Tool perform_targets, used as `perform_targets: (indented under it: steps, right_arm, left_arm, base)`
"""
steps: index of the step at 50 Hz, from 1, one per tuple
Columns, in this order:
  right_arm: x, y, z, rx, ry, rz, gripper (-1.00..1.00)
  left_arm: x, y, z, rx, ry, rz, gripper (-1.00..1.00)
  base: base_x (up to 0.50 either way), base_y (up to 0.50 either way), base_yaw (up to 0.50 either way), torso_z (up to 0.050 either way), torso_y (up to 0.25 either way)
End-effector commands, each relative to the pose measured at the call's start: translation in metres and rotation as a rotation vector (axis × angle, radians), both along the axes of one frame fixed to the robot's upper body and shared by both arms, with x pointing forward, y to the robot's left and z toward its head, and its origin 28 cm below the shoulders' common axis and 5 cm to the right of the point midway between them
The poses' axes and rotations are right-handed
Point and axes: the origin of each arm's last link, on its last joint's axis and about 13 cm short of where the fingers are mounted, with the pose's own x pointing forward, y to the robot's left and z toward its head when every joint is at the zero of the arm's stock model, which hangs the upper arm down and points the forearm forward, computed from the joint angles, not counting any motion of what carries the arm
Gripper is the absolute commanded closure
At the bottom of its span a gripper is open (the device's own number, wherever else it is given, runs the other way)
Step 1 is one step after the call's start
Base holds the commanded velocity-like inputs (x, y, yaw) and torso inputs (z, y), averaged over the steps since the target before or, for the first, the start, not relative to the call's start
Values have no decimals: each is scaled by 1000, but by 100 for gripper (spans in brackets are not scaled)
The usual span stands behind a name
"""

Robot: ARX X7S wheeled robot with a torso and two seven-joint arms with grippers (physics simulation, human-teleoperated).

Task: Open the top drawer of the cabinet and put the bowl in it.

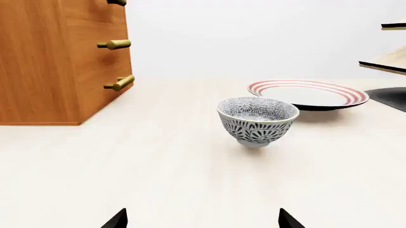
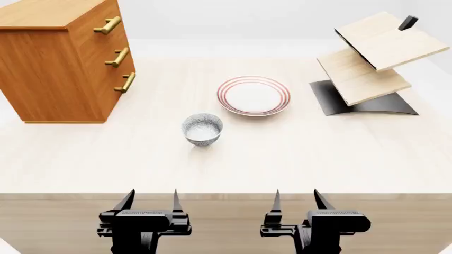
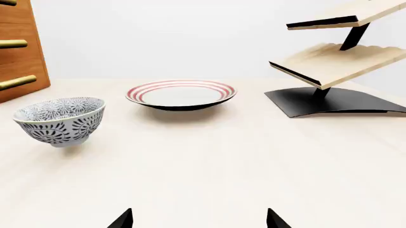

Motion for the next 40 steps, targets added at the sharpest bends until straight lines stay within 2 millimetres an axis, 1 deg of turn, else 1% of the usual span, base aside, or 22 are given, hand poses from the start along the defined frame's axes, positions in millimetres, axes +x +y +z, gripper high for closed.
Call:
perform_targets:
  steps: [1,13,19,24,26,33,40]
  right_arm:
    - [0,0,1,1,-1,3,-100]
    - [6,1,1,0,6,2,-100]
    - [5,1,1,-2,7,2,-100]
    - [5,1,1,-2,7,1,-100]
    - [4,1,1,-1,6,1,-100]
    - [3,1,5,-4,-6,-1,-100]
    - [0,-2,18,-12,-26,-2,-100]
  left_arm:
    - [1,0,1,-8,1,2,-100]
    - [6,0,0,-36,31,4,-100]
    - [5,0,0,-38,39,-4,-100]
    - [3,0,3,-57,48,-33,-100]
    - [3,1,5,-90,40,-34,-100]
    - [2,1,12,-113,25,-52,-100]
    - [2,2,30,-108,-6,-72,-100]
  base:
    - [0,0,0,0,0]
    - [0,0,0,0,0]
    - [0,0,0,0,0]
    - [0,0,0,0,0]
    - [0,0,0,0,0]
    - [0,0,0,0,0]
    - [0,0,0,47,0]
